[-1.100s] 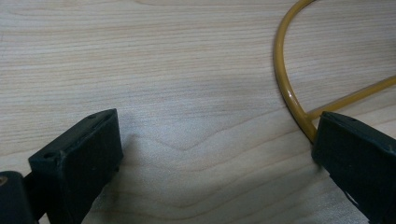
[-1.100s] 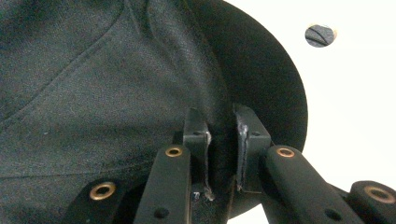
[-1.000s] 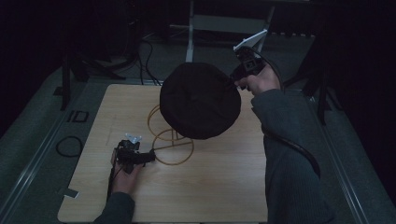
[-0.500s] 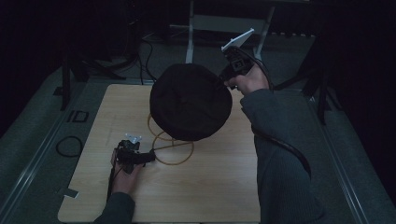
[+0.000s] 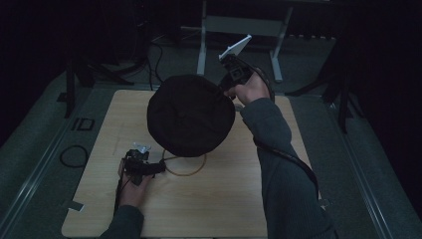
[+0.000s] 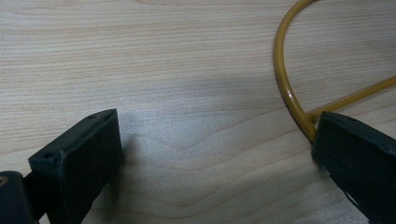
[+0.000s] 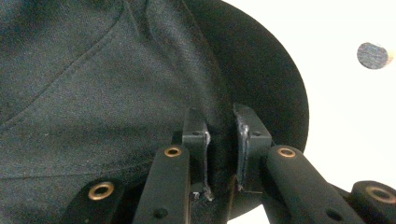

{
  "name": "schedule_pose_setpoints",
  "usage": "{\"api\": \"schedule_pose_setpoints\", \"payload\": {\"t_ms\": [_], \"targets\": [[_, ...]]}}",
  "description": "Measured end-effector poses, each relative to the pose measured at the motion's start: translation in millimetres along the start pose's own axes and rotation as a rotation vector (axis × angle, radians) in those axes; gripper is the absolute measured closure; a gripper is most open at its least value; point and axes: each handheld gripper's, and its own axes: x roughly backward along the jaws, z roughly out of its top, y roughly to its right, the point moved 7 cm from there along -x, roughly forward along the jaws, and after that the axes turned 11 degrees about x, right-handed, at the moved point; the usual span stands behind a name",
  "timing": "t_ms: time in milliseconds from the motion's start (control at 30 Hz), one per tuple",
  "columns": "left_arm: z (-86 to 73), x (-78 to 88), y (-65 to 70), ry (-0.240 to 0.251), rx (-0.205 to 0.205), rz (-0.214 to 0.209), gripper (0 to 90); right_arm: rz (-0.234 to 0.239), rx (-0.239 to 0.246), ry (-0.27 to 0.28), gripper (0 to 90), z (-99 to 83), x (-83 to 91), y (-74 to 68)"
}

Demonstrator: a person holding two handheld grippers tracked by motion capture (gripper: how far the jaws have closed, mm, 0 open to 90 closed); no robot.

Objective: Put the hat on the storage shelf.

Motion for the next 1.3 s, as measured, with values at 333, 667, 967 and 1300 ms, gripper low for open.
{"api": "schedule_pose_setpoints", "payload": {"t_ms": [333, 667, 967, 1300], "targets": [[0.0, 0.0, 0.1, 0.000, 0.000, -0.001, 1.2, 0.004, 0.020, -0.007, 77.1, 6.9, -12.9, -11.2], [0.0, 0.0, 0.1, 0.000, 0.001, -0.002, 1.2, -0.019, 0.028, -0.028, 76.9, 10.0, -27.5, -15.7], [-0.1, 0.1, -0.1, -0.001, -0.002, -0.001, 1.2, -0.046, 0.027, -0.041, 75.7, 8.5, -39.1, -13.0], [-0.4, 0.4, -0.1, -0.001, -0.004, -0.001, 1.2, -0.060, 0.006, -0.041, 75.2, 2.2, -50.6, -3.4]]}}
